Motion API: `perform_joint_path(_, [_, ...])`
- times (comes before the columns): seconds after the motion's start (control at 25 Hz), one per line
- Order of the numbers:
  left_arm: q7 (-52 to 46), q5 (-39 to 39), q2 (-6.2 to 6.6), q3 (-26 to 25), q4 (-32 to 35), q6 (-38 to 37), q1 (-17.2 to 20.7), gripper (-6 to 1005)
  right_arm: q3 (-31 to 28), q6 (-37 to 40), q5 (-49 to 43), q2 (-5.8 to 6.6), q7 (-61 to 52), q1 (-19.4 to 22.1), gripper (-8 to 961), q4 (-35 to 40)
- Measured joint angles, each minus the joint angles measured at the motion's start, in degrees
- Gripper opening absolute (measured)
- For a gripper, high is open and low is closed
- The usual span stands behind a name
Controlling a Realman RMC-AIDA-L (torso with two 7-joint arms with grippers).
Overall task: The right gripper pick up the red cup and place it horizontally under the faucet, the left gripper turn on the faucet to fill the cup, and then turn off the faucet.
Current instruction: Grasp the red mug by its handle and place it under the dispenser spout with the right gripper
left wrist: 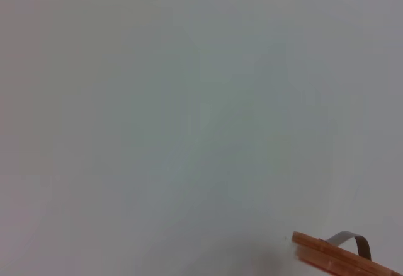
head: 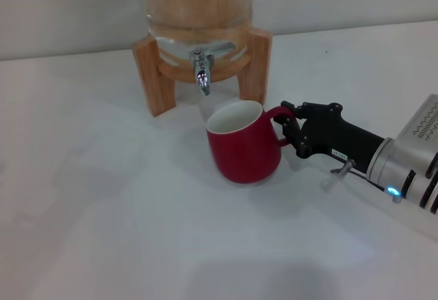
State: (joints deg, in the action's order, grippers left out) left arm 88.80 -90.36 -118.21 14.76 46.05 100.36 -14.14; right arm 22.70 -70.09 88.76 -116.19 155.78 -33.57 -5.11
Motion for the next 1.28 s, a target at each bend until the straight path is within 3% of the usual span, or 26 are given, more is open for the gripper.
perform_joint_path(1.28, [0.0, 0.0, 0.00, 0.0, -0.3, -0.4, -0.1, 872, -1.6, 7.7, -0.2, 0.00, 5.0, -4.1, 109, -3.0])
